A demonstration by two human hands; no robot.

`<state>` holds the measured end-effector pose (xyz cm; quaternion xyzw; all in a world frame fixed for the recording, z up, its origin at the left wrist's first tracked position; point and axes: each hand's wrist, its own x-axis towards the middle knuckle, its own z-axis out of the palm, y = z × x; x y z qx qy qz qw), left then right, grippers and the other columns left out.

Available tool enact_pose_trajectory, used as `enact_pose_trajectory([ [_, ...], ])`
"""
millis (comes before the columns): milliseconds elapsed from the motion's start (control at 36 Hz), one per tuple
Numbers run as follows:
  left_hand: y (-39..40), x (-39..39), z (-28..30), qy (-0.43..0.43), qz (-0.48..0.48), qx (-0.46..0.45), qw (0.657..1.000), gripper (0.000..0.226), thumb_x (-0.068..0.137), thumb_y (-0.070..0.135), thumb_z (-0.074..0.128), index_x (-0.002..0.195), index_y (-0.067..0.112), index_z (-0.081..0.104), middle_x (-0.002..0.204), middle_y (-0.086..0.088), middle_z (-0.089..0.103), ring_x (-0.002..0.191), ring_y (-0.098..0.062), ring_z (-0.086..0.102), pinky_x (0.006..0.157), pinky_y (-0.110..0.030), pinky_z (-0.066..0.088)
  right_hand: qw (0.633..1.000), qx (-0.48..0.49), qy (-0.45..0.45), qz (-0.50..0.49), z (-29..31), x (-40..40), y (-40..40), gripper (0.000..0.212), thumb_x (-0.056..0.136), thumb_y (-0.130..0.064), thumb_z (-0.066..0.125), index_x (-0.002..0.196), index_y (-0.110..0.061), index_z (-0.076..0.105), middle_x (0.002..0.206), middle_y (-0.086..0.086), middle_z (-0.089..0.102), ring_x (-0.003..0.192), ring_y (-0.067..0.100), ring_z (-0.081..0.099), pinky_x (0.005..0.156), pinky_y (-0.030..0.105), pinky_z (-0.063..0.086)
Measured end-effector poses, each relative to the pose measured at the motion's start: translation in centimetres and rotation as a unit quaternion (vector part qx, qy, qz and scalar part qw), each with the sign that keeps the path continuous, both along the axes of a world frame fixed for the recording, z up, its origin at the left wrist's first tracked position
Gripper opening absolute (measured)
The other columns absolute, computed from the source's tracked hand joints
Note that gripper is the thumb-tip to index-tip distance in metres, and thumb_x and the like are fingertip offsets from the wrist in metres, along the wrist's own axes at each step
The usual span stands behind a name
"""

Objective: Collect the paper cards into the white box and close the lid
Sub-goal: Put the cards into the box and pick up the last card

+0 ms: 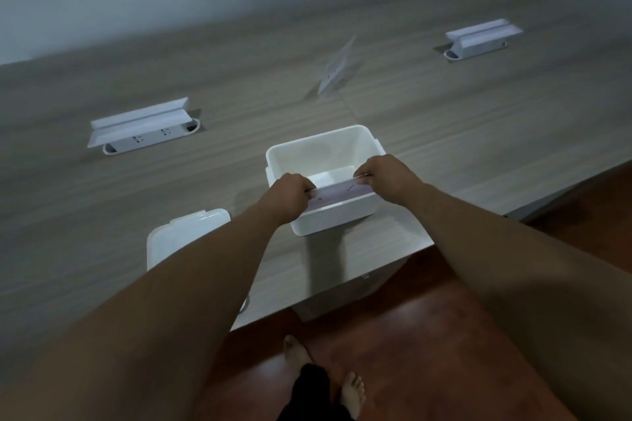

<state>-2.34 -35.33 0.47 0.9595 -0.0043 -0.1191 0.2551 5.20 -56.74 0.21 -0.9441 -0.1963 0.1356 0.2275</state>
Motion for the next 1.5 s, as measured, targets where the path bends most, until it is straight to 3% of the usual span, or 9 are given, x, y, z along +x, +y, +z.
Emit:
enact_pose_trajectory([
  [194,0.1,1.7,-0.9,0.074,-0.022,0.022,0.997,0.033,0.09,0.027,0.056,0.078,0.002,0.074,0.086,-0.013,0.075,0.082,-0.026,0.064,0.074,-0.032,0.048,0.998,-0.034,0.061,0.005,-0.5,0.8,-0.4,0.034,0.086,-0.034,0.067,0.114,-0.014,0.07,0.114,0.005,0.071,0.105,0.019,0.062,0.088,0.026,0.045],
  [333,1.3,5.1,1.0,0.02,-0.007,0.058,0.998,0.05,0.094,0.039,0.047,0.056,0.008,0.061,0.064,-0.009,0.064,0.075,-0.03,0.064,0.069,-0.031,0.046,1.0,-0.007,0.027,0.002,0.9,3.0,-0.5,0.028,0.091,-0.035,0.059,0.104,-0.015,0.074,0.102,0.004,0.075,0.095,0.018,0.066,0.084,0.027,0.049],
  [444,3.3,8.9,3.7,-0.027,0.022,0.057,0.998,0.049,0.095,0.036,0.045,0.067,0.002,0.066,0.08,-0.022,0.069,0.082,-0.036,0.065,0.073,-0.035,0.05,1.0,0.005,-0.003,-0.028,3.4,6.0,-0.6,0.024,0.092,-0.032,0.056,0.092,-0.016,0.074,0.092,0.0,0.073,0.087,0.015,0.064,0.078,0.026,0.045],
  [806,5.6,21.1,9.8,-0.081,0.042,0.087,0.992,0.043,0.095,0.033,0.044,0.065,0.006,0.058,0.076,-0.02,0.065,0.083,-0.037,0.066,0.073,-0.035,0.05,0.987,0.013,-0.065,-0.145,9.0,16.0,-0.7,0.027,0.09,-0.023,0.059,0.11,-0.009,0.07,0.12,0.009,0.069,0.115,0.023,0.06,0.098,0.025,0.042],
  [917,6.0,24.3,9.3,-0.058,0.034,0.106,0.992,0.042,0.096,0.034,0.044,0.102,0.001,0.07,0.112,-0.019,0.07,0.107,-0.035,0.062,0.09,-0.036,0.05,0.987,0.019,-0.045,-0.151,8.6,19.5,0.3,0.027,0.089,-0.022,0.059,0.112,-0.01,0.07,0.123,0.009,0.068,0.116,0.024,0.059,0.099,0.025,0.042],
  [1028,6.5,27.4,8.4,-0.028,0.032,0.118,0.992,0.053,0.099,0.037,0.042,0.141,0.006,0.045,0.149,-0.015,0.044,0.138,-0.032,0.04,0.114,-0.039,0.033,0.988,0.024,-0.012,-0.152,7.9,24.0,2.1,0.028,0.088,-0.022,0.058,0.111,-0.013,0.069,0.122,0.008,0.067,0.112,0.024,0.061,0.096,0.026,0.045],
  [1167,8.3,31.9,6.7,-0.002,0.042,0.115,0.992,0.055,0.1,0.035,0.039,0.147,0.007,0.034,0.154,-0.014,0.036,0.142,-0.03,0.034,0.117,-0.039,0.029,0.988,0.024,-0.004,-0.155,6.5,30.2,5.2,0.03,0.088,-0.021,0.055,0.112,-0.006,0.067,0.122,0.012,0.066,0.111,0.029,0.061,0.095,0.03,0.047],
  [1278,9.5,34.8,4.8,0.015,0.053,0.096,0.994,0.052,0.101,0.03,0.037,0.147,0.006,0.034,0.155,-0.014,0.035,0.142,-0.03,0.034,0.117,-0.038,0.028,0.982,0.048,0.042,-0.179,4.5,34.0,8.4,0.024,0.086,-0.02,0.055,0.09,0.001,0.066,0.086,0.009,0.065,0.093,0.031,0.063,0.072,0.027,0.043],
  [1500,11.7,39.0,-1.5,0.061,0.055,0.08,0.993,0.049,0.102,0.025,0.033,0.148,0.007,0.033,0.158,-0.011,0.03,0.147,-0.026,0.026,0.122,-0.034,0.019,0.892,0.215,0.193,-0.347,-1.1,39.0,14.7,0.04,0.083,-0.024,0.061,0.108,0.006,0.064,0.106,0.022,0.071,0.093,0.034,0.071,0.083,0.04,0.06],
])
